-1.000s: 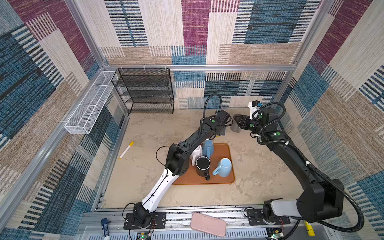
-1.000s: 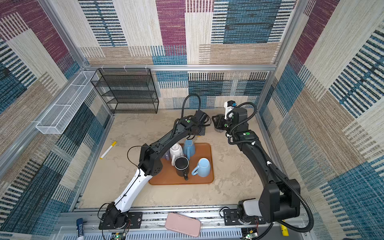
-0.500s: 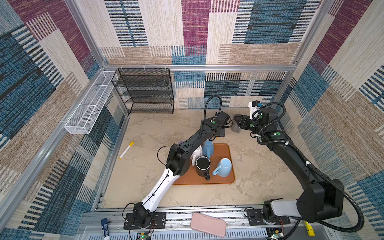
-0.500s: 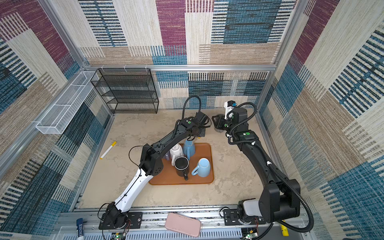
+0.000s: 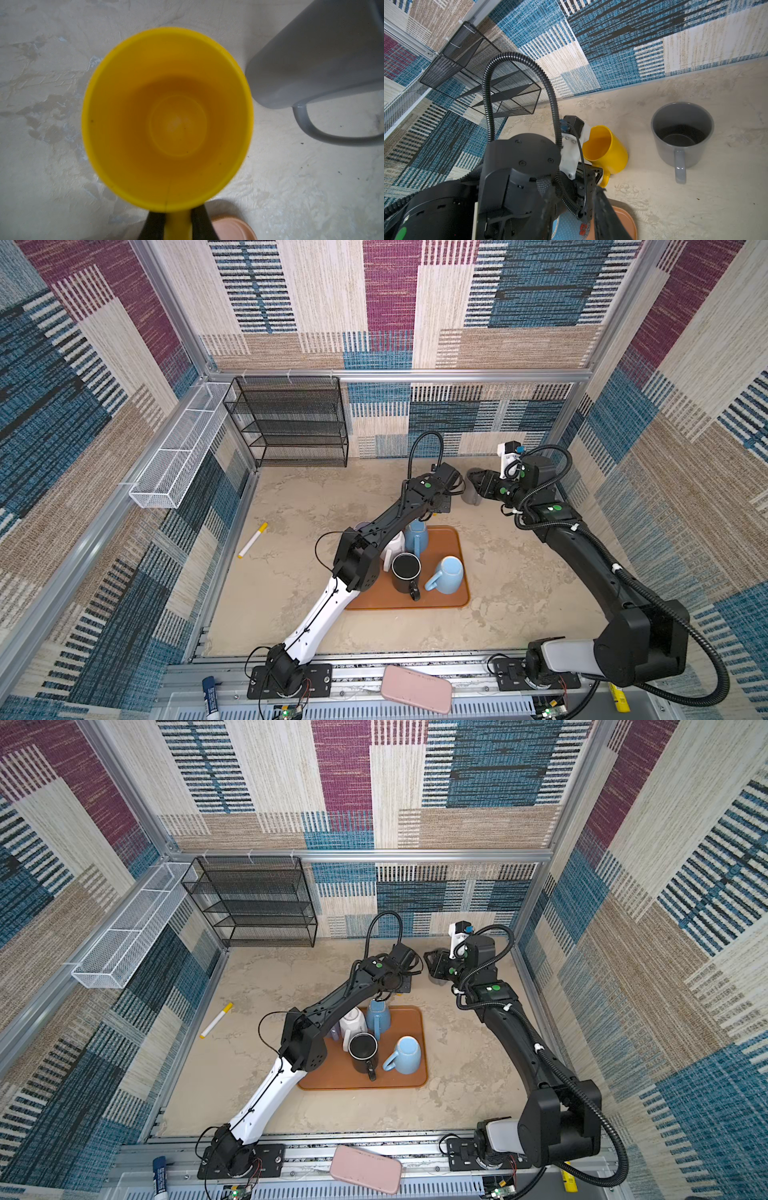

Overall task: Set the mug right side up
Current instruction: 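Lower the upright yellow mug beside the grey mug with the left gripper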

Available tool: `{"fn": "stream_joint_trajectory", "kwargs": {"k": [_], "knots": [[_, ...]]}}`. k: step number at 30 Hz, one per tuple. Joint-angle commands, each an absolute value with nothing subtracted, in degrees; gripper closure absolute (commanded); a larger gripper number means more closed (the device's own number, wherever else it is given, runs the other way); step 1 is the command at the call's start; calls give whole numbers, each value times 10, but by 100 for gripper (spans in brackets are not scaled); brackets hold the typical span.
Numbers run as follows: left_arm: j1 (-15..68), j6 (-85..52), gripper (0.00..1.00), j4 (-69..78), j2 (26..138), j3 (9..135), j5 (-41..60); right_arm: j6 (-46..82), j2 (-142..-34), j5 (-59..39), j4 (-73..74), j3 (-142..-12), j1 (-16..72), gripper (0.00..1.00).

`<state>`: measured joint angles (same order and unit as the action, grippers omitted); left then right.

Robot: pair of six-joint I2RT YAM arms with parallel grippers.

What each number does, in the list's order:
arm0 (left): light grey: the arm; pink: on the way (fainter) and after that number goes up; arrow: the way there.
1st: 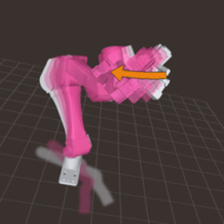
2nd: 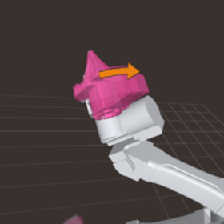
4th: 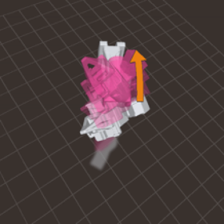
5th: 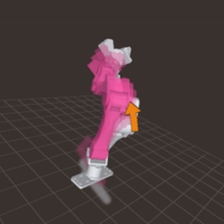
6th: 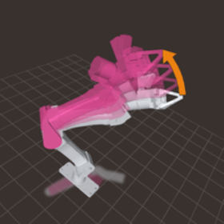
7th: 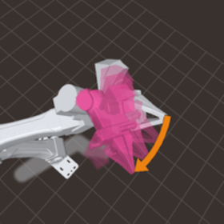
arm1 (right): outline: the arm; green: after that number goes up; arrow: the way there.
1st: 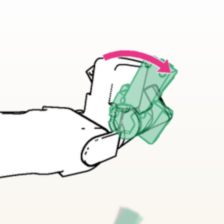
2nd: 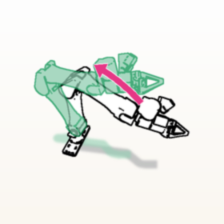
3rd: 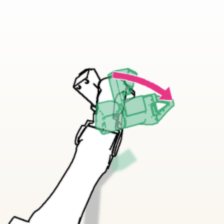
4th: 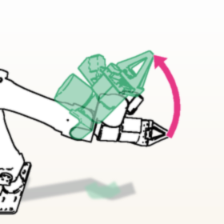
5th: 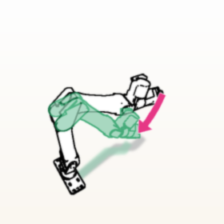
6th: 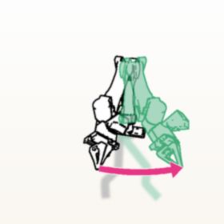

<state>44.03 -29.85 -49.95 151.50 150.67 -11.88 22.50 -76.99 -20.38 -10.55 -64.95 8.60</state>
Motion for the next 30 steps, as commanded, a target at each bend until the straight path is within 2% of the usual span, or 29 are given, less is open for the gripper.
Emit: {"fn": "stream_joint_trajectory", "kwargs": {"k": [1, 11, 30], "knots": [[441, -291, 91, -478, 1515, 1513, -127, 226, -767, -198, -96, -649, 86, 66], [441, -288, 86, -475, 1517, 1511, -125, 226, -769, -199, -97, -655, 86, 66], [440, -291, 85, -470, 1521, 1507, -118, 225, -765, -196, -102, -659, 86, 66]]}}
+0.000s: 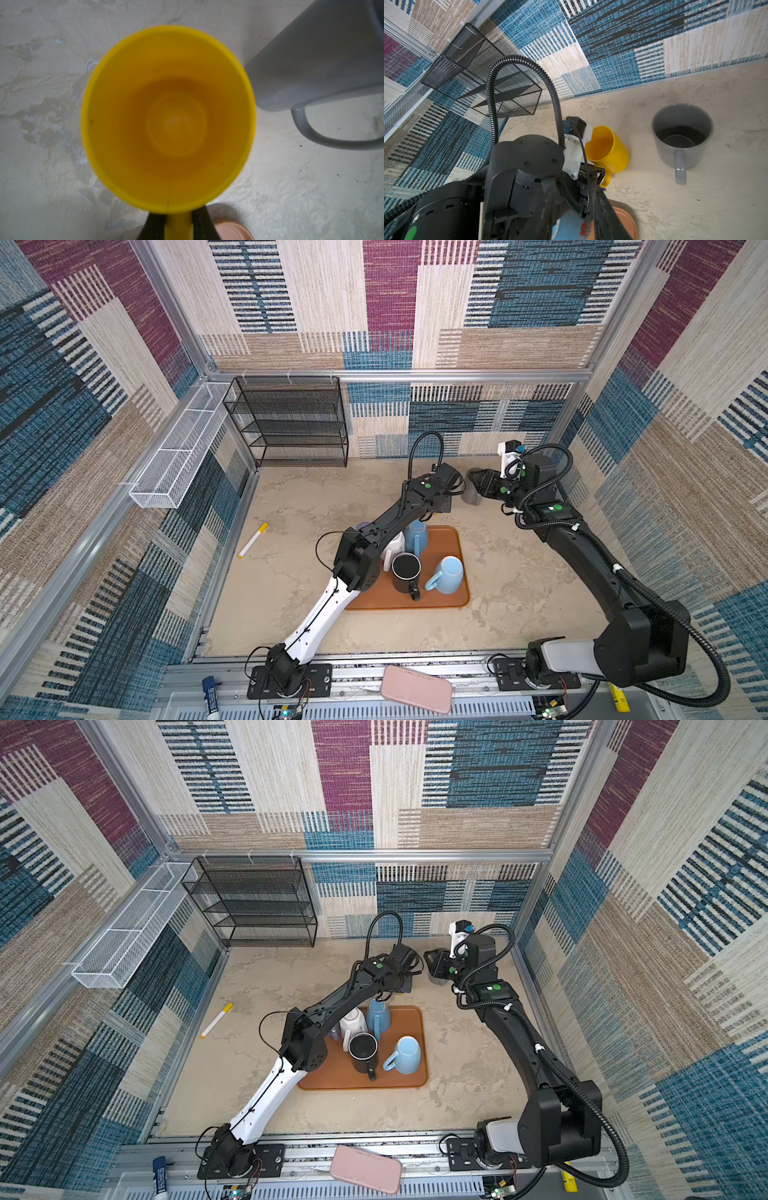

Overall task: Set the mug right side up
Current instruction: 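Lower the upright yellow mug beside the grey mug with the left gripper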

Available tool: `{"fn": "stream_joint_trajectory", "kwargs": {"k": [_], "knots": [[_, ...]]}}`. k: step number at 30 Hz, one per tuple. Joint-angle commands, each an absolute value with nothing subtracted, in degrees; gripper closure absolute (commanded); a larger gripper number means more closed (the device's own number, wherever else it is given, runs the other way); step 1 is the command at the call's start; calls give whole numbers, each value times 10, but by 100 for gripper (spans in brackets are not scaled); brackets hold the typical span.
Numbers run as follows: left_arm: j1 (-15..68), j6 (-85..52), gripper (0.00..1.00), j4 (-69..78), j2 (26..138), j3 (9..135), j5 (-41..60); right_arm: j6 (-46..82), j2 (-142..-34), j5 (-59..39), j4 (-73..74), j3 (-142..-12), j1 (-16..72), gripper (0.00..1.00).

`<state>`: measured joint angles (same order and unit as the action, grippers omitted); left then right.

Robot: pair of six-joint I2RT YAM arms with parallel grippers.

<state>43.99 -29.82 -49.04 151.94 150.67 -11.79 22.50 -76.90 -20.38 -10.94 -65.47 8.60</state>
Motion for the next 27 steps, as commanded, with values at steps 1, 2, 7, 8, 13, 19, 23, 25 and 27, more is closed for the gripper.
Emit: {"fn": "stream_joint_trajectory", "kwargs": {"k": [1, 2, 7, 8, 13, 19, 23, 25, 27], "knots": [[440, -292, 85, -470, 1521, 1506, -118, 224, -763, -196, -101, -659, 86, 66], [439, -292, 84, -470, 1521, 1506, -117, 224, -763, -195, -102, -658, 86, 66], [439, -293, 84, -469, 1522, 1506, -116, 225, -762, -195, -102, -656, 86, 66], [439, -293, 84, -469, 1522, 1505, -116, 224, -762, -195, -102, -656, 86, 66], [439, -294, 83, -470, 1522, 1504, -115, 224, -760, -194, -102, -655, 86, 66], [439, -295, 77, -466, 1516, 1501, -115, 224, -760, -193, -103, -655, 86, 66], [439, -295, 74, -457, 1507, 1489, -114, 223, -758, -190, -104, -656, 86, 66], [439, -294, 71, -457, 1504, 1488, -112, 223, -758, -189, -105, -654, 86, 66], [439, -294, 68, -456, 1497, 1486, -107, 223, -758, -187, -106, -655, 86, 66]]}}
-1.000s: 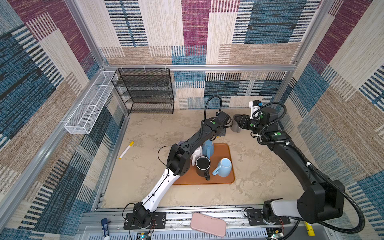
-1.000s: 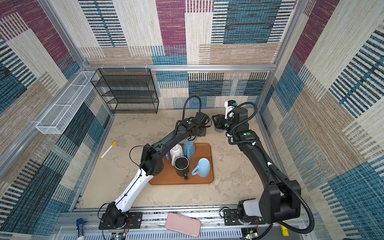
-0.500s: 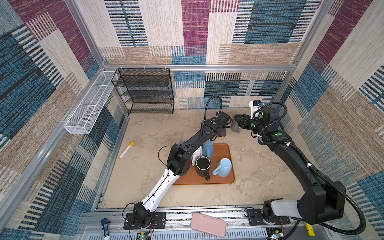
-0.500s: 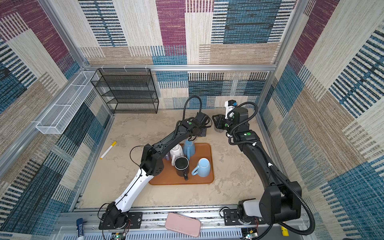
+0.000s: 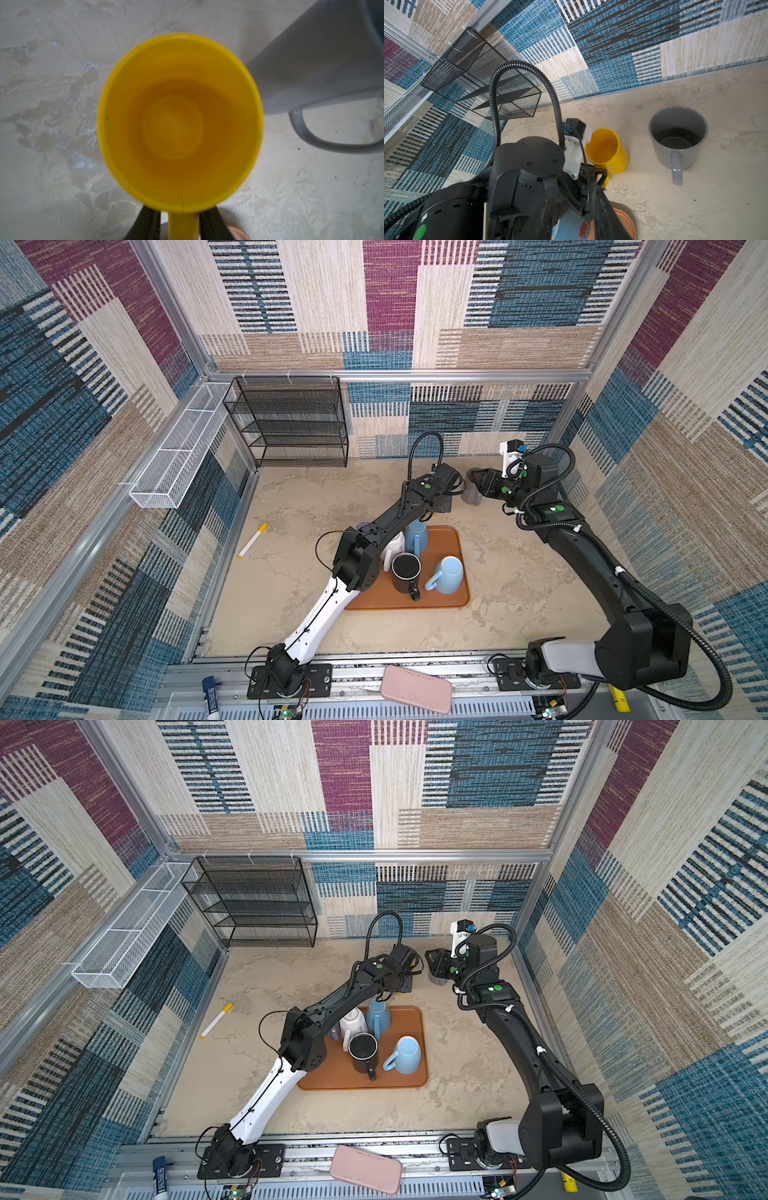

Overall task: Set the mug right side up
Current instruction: 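Lower the upright yellow mug beside the grey mug with the left gripper, then open and raise the left gripper while the right gripper moves to the yellow mug's handle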

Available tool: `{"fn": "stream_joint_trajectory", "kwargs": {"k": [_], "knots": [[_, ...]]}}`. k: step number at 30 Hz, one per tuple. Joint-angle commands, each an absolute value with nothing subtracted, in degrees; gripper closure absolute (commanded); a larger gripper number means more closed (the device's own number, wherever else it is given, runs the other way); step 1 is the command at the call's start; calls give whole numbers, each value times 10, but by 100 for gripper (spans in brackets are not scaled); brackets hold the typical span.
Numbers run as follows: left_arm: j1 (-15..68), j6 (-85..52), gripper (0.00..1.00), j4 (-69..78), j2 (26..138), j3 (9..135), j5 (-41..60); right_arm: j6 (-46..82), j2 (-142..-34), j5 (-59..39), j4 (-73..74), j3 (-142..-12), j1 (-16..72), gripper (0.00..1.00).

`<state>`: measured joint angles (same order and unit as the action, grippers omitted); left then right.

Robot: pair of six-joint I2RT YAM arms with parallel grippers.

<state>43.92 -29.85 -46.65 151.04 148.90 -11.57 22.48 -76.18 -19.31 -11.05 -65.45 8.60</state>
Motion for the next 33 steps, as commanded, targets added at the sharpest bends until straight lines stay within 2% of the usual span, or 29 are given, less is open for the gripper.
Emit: {"fn": "stream_joint_trajectory", "kwargs": {"k": [1, 6, 11, 17, 23, 33], "knots": [[439, -294, 66, -454, 1493, 1483, -106, 222, -757, -186, -106, -654, 87, 66], [439, -289, 54, -429, 1449, 1438, -102, 221, -758, -174, -111, -653, 86, 65], [439, -279, 49, -409, 1388, 1362, -122, 220, -768, -143, -126, -654, 87, 58], [432, -277, 50, -385, 1308, 1261, -128, 216, -801, -121, -129, -650, 100, 56], [389, -298, 52, -265, 1186, 1063, -72, 214, -859, -59, -144, -658, 153, 56], [339, -280, 52, -272, 1048, 941, -116, 219, -967, -5, -182, -719, 215, 56]]}}
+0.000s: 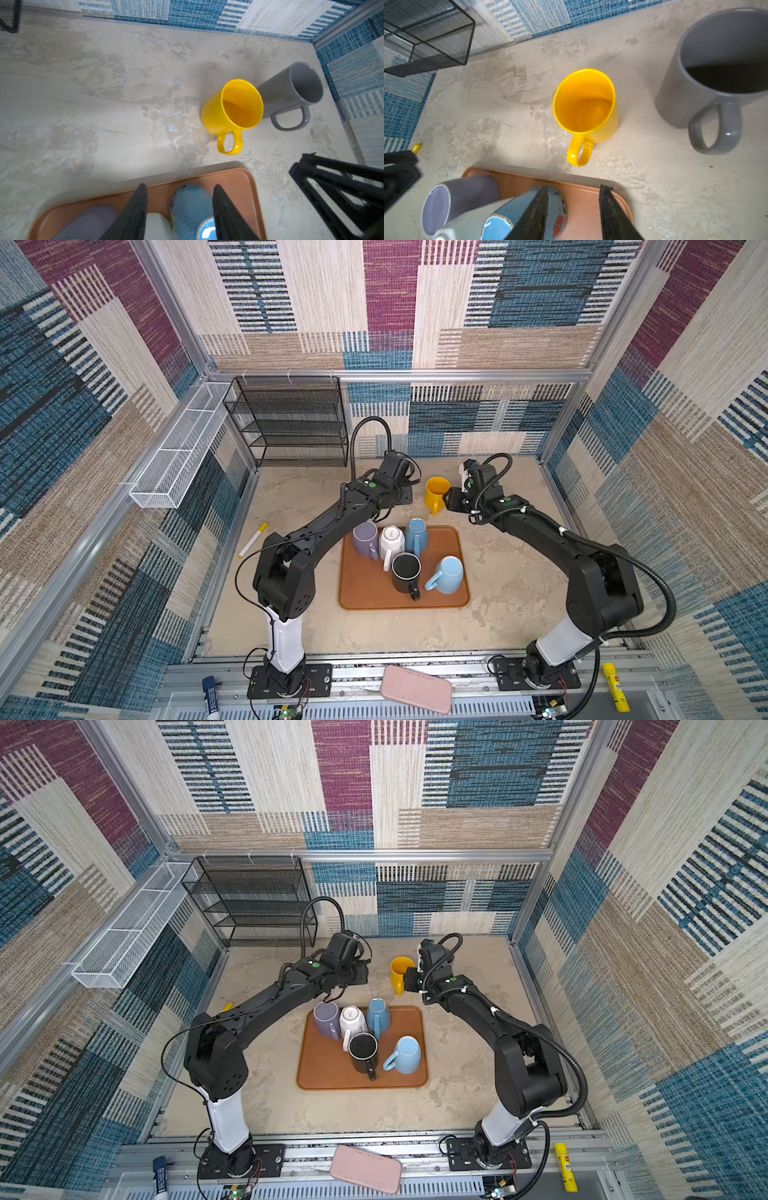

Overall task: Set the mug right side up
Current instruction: 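Open and raise the left gripper while the right gripper moves to the yellow mug's handle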

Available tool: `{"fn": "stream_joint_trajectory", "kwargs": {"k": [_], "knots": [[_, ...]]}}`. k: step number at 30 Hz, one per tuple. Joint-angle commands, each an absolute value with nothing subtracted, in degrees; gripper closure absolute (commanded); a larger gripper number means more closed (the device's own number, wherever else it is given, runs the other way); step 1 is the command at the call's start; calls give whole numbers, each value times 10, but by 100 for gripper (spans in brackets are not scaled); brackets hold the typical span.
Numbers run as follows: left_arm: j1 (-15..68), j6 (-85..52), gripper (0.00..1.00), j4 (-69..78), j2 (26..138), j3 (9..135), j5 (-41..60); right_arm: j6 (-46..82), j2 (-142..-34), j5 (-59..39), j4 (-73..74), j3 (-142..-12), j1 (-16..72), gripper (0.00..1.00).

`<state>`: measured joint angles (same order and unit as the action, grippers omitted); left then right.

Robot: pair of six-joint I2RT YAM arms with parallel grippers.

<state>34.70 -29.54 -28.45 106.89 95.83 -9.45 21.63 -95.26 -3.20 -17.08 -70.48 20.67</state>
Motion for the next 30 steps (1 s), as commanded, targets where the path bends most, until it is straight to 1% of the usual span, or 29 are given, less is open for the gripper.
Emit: {"fn": "stream_joint_trajectory", "kwargs": {"k": [1, 4, 9, 22, 30], "knots": [[333, -279, 52, -272, 1038, 931, -118, 219, -974, -3, -185, -724, 218, 57], [321, -284, 53, -272, 1016, 908, -124, 220, -996, 5, -193, -741, 227, 56], [309, -297, 54, -254, 1003, 887, -98, 216, -1038, 25, -218, -779, 239, 59], [309, -294, 55, -257, 1015, 909, -76, 209, -1094, 51, -244, -819, 245, 64], [309, -293, 56, -260, 1016, 911, -76, 203, -1115, 60, -253, -840, 245, 70]]}}
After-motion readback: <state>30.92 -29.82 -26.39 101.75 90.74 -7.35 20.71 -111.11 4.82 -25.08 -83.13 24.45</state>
